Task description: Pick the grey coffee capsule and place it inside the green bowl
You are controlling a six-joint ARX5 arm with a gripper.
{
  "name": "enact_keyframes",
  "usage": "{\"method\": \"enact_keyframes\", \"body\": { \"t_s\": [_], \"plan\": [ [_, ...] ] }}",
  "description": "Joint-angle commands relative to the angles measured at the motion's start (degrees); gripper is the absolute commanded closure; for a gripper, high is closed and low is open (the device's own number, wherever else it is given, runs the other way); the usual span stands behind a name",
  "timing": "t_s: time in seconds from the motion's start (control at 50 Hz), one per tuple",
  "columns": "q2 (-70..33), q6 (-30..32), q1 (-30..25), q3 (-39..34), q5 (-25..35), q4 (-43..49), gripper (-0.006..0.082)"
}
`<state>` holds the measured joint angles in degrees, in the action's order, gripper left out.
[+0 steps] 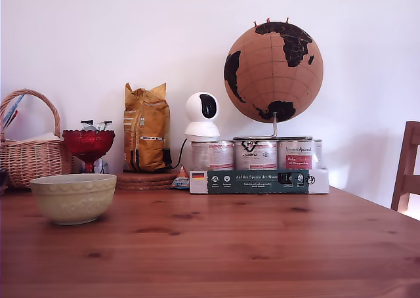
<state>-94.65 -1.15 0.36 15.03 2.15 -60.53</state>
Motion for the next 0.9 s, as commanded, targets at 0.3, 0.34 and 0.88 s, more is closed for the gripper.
{"method": "enact_keyframes", "body": {
  "t_s": [0.3, 0.34, 0.88],
  "plan": [
    [-0.2, -5.7, -4.9, 12.2, 9.5, -3.2, 0.0615],
    [-0.2, -4.9, -6.0, 14.2, 9.5, 0.1, 0.0615],
    [-0.2, 2.7, -10.3, 32.9, 9.4, 52.3, 0.0615]
  ]
}}
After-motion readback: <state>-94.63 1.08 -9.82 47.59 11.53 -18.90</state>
